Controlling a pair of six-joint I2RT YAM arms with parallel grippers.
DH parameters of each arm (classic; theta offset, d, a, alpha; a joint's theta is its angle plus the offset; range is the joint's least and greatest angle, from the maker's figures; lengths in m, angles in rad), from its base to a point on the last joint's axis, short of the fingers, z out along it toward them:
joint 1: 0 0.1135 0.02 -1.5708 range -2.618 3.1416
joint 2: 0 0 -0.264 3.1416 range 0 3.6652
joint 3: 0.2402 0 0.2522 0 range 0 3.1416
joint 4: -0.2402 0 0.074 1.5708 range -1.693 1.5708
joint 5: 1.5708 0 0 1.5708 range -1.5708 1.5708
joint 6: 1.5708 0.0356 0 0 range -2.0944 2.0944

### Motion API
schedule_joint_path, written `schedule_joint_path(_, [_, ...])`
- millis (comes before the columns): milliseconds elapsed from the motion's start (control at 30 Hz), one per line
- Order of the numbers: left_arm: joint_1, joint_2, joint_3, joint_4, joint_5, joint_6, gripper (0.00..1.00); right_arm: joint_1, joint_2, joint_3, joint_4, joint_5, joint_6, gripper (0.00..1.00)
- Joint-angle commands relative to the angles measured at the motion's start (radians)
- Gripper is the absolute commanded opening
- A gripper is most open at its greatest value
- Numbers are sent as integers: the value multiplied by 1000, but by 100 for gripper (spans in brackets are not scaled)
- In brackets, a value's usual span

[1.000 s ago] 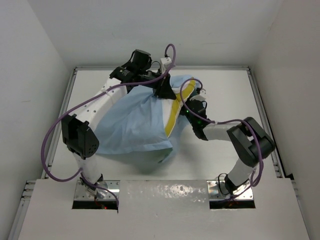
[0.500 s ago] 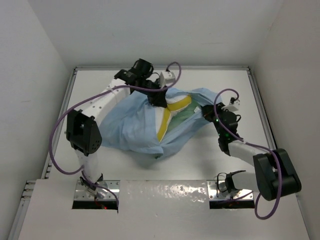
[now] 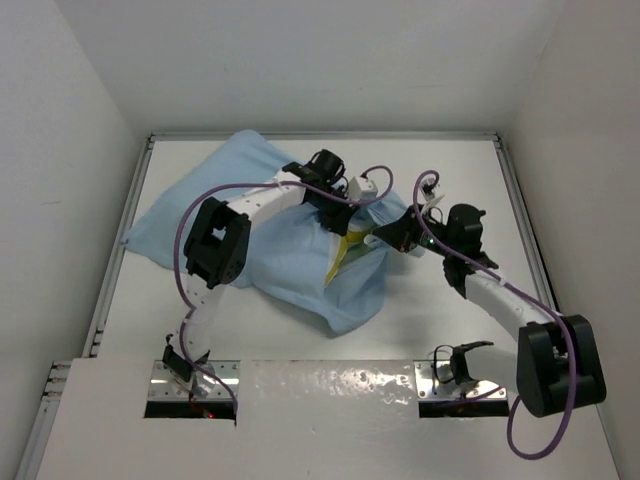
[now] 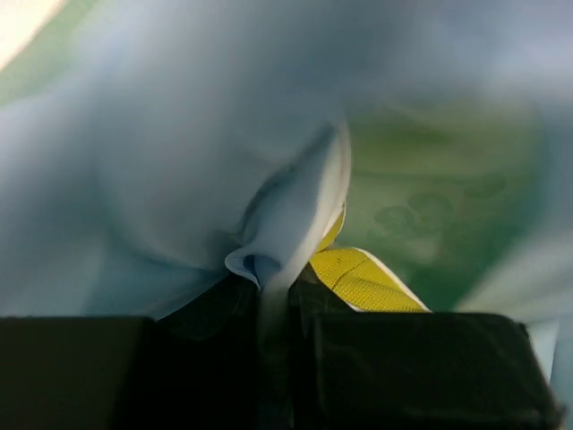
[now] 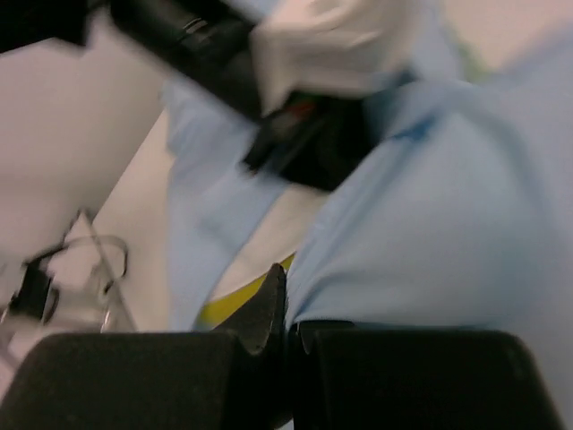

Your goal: Put the pillow into the pillowcase

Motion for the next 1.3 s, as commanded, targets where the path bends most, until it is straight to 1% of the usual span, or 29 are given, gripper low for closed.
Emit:
schedule_joint_path(0, [68, 80, 152, 149, -137, -110, 0, -3, -76, 183, -249, -301, -198, 0])
schedule_joint_path(33, [82, 106, 173, 160, -131, -145, 0, -3, -76, 209, -401, -324, -236, 0])
schedule_joint_path(100, [94, 112, 195, 191, -120, -174, 0, -6, -88, 258, -533, -352, -323, 0])
schedule_joint_path(167, [93, 102, 174, 209, -63, -165, 0, -6, -89, 256, -462, -343, -236, 0])
schedule_joint_path(200, [93, 87, 158, 222, -25, -173, 3, -6, -70, 225, -252, -314, -162, 0])
schedule_joint_path(233, [93, 79, 143, 235, 56, -182, 23, -7, -47, 213, -125, -253, -95, 0])
schedule_joint_path(267, [93, 73, 131, 251, 85, -199, 37, -12, -23, 213, -48, -187, -3, 0])
schedule_joint_path(300, [96, 68, 138, 274, 101, -254, 52, -18, 12, 257, 6, -115, 13, 0])
schedule_joint_path(333, [102, 70, 159, 275, 107, -283, 76, -30, 107, 310, -51, 109, 9, 0])
schedule_joint_path(367, [111, 74, 228, 271, 122, -312, 91, -33, 166, 379, -140, 244, -4, 8])
schedule_joint_path(400, [137, 92, 271, 236, 147, -348, 95, -39, 233, 567, -376, 360, -23, 30])
schedule_joint_path(433, [149, 102, 325, 214, 194, -365, 100, -46, 310, 690, -514, 442, -49, 53])
schedule_joint_path(467, [163, 108, 412, 178, 207, -386, 100, -50, 456, 807, -636, 498, -144, 80])
schedule_joint_path(500, [186, 103, 438, 164, 216, -415, 100, -52, 512, 1019, -868, 541, -178, 85])
schedule_joint_path(533, [195, 93, 451, 157, 224, -422, 100, -52, 548, 1088, -938, 559, -224, 89])
schedule_joint_path(567, [203, 53, 433, 153, 218, -422, 100, -50, 545, 1111, -975, 585, -241, 99])
schedule_joint_path(633, [203, 7, 363, 147, 213, -394, 100, -49, 473, 1041, -952, 605, -237, 99])
schedule_joint_path(700, [208, -57, 325, 136, 204, -367, 100, -24, 319, 891, -906, 624, -228, 97])
schedule_joint_path(733, [211, -71, 327, 115, 208, -342, 100, -6, 265, 831, -891, 630, -220, 86])
schedule_joint_path(767, [214, -85, 340, 37, 207, -310, 100, 20, 170, 715, -874, 660, -209, 60])
schedule_joint_path(800, [224, -104, 354, -12, 198, -232, 86, 90, 131, 664, -850, 720, -191, 1])
schedule_joint_path(867, [228, -118, 393, -195, 157, -123, 53, 152, 85, 523, -813, 705, -131, 0])
schedule_joint_path(900, [226, -134, 387, -240, 96, -51, 42, 183, 67, 489, -768, 638, -98, 14])
schedule_joint_path(967, [228, -162, 315, -338, 23, 1, 50, 201, 68, 376, -683, 575, 30, 53])
schedule_joint_path(1000, [228, -173, 283, -356, -14, 9, 69, 230, 86, 352, -590, 560, 66, 68])
schedule_joint_path(1033, [231, -183, 209, -369, -94, 12, 76, 244, 102, 337, -569, 566, 103, 76])
schedule_joint_path(1133, [266, -268, 16, -274, -169, -7, 87, 269, 187, 322, -454, 570, 145, 76])
schedule_joint_path(1200, [292, -323, -97, -222, -204, -30, 91, 269, 250, 318, -386, 607, 179, 66])
schedule_joint_path(1267, [292, -334, -142, -193, -210, -23, 91, 267, 289, 317, -328, 615, 193, 61])
